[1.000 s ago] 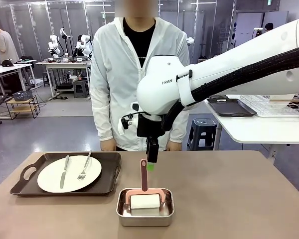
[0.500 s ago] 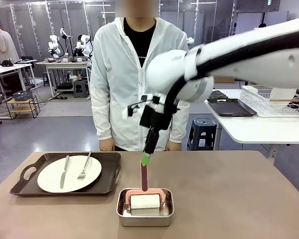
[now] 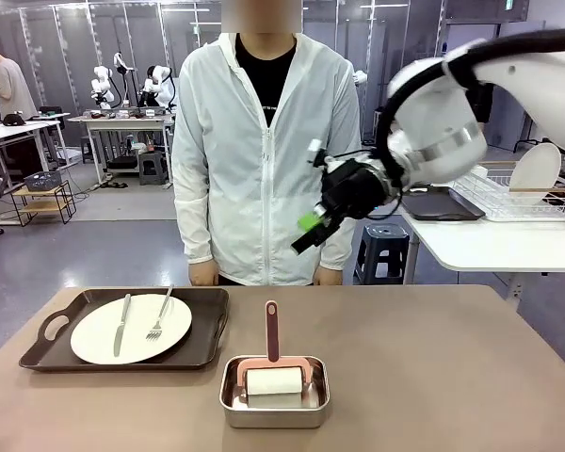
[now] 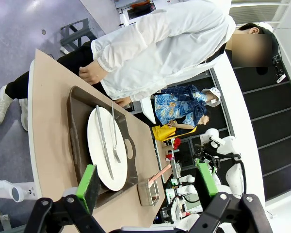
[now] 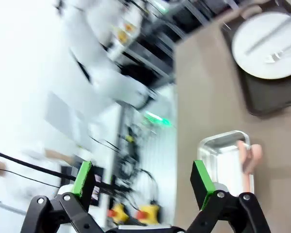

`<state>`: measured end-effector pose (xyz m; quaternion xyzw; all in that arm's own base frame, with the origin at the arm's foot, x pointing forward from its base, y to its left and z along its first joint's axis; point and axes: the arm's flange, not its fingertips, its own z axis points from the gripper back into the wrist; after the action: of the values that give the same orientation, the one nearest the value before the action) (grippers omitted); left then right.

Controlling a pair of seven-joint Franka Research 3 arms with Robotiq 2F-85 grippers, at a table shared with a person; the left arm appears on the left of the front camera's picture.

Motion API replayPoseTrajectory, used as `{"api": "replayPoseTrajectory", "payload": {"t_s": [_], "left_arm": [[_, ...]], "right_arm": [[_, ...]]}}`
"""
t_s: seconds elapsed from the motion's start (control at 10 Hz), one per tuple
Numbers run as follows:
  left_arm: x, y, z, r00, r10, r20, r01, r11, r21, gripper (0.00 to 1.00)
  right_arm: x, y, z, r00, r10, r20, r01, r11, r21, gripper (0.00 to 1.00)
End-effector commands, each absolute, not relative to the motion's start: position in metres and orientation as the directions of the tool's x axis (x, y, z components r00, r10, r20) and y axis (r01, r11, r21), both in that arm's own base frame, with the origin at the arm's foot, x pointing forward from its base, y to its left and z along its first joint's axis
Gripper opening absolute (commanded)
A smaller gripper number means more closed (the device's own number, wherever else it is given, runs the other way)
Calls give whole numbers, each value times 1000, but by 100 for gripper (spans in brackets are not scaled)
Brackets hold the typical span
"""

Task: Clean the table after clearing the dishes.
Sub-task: When the right (or left) Handle tray is removed, use the right hand (or left hand) to clean the right (or left) side of the table with the Lint Roller.

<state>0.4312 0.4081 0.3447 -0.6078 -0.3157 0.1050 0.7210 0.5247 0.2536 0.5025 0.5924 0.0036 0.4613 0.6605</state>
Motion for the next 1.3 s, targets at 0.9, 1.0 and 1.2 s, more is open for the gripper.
{"api": "replayPoseTrajectory", "payload": {"t_s": [0.9, 1.0, 1.2], "left_arm": [[426, 409, 347, 785, 526, 328, 235, 236, -943, 100], [426, 409, 347, 785, 526, 328, 235, 236, -943, 100], [426, 409, 347, 785, 526, 328, 235, 236, -943, 100]], "right_arm": [[458, -145, 422, 934, -163, 319, -304, 112, 946, 100], [444, -178, 429, 926, -182, 332, -309, 146, 940, 100], [413, -237, 445, 908, -252, 336, -282, 228, 932, 100]]}}
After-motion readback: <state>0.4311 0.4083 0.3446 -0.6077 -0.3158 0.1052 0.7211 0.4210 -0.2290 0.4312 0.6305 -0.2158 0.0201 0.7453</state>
